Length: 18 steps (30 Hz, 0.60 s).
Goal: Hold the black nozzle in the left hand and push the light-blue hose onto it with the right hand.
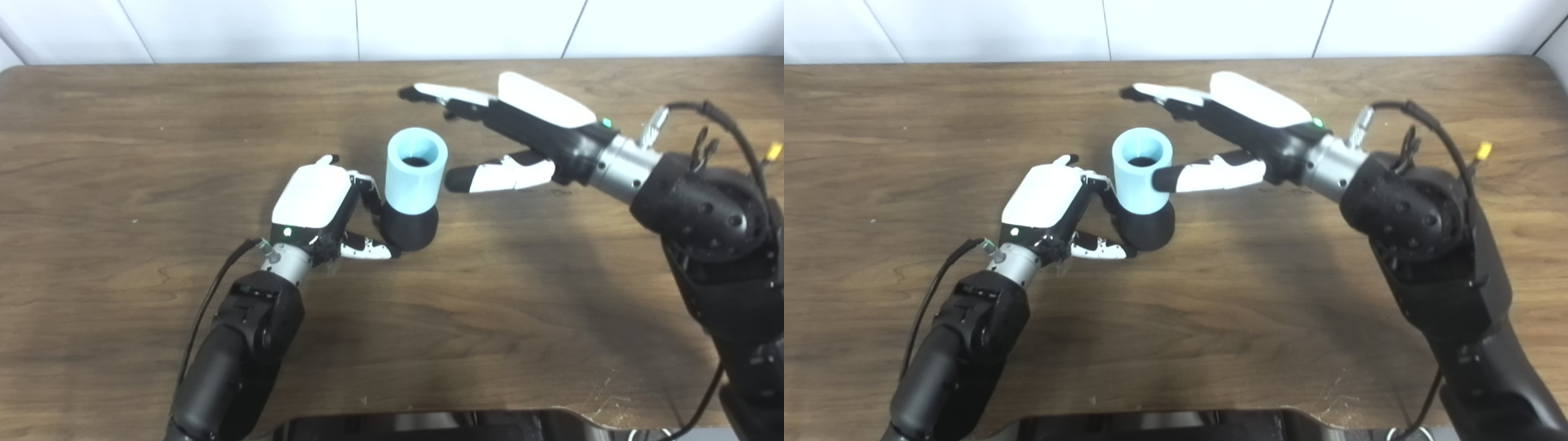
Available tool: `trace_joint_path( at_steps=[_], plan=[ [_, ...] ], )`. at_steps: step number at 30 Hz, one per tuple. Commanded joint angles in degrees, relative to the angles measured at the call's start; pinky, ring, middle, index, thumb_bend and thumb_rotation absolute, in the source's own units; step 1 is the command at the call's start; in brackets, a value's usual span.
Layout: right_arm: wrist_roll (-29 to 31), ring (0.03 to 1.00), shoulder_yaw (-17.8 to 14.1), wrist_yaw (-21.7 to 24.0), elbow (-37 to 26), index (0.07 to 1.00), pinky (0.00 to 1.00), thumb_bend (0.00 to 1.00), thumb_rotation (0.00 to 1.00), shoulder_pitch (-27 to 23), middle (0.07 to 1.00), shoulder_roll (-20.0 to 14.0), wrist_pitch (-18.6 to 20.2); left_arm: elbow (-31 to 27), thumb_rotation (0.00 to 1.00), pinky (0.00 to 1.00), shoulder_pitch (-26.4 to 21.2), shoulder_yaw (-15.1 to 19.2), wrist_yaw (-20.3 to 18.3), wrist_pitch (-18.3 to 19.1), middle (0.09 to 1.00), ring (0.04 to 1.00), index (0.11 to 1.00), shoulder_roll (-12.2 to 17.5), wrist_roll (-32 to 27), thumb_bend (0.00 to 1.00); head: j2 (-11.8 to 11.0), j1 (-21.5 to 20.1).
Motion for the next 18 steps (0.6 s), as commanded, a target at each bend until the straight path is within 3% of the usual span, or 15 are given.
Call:
trace_joint_path(
  at_steps=[1, 3, 7, 12, 15, 18],
  plan=[
    [1.58, 0.885, -1.84, -3.00, 0.25, 0.948, 0.77, 0.60, 1.00, -0.97, 0.937, 0.41, -0.41, -0.09, 0.04, 0.92, -0.74, 0.19, 1.53, -0.59, 0.650, 0.724, 0.485, -0.30, -0.29, 0.52, -0.01, 0.20],
    [2.52, 0.884, -2.49, -3.88, 1.42, 0.956, 0.79, 0.53, 1.00, -0.17, 0.930, 0.78, -0.73, -0.06, 0.04, 0.92, -0.71, 0.31, 1.57, -0.50, 0.649, 0.723, 0.485, -0.29, -0.51, 0.52, -0.18, 0.47],
    [3.67, 0.879, -3.87, -6.36, 3.59, 0.958, 0.82, 0.52, 1.00, 2.02, 0.915, 1.75, 0.06, -0.59, 0.04, 0.90, -0.62, 1.33, 1.82, -0.25, 0.649, 0.721, 0.486, -0.28, -2.27, 0.52, -0.38, 0.89],
    [7.07, 0.921, -5.50, -8.46, 6.03, 0.975, 0.88, 0.55, 1.00, 4.70, 0.946, 3.08, 0.73, -1.82, 0.07, 0.76, 0.15, 5.05, 1.47, 1.01, 0.684, 0.712, 0.496, -1.89, -9.90, 0.52, -0.49, 1.24],
    [8.60, 0.923, -6.04, -9.41, 7.65, 0.979, 0.87, 0.56, 1.00, 6.34, 0.945, 3.36, 0.11, -2.67, 0.18, 0.63, 0.61, 7.96, 1.60, 1.06, 0.740, 0.713, 0.735, -2.92, -16.67, 0.78, -0.52, 1.32],
    [9.08, 0.915, -5.73, -10.52, 8.98, 0.976, 0.82, 0.59, 1.00, 7.64, 0.947, 3.68, -0.34, -4.09, 0.25, 0.66, 0.82, 10.92, 1.56, 2.16, 0.822, 0.754, 0.906, -3.99, -23.00, 0.93, -0.59, 1.38]
  ],
)
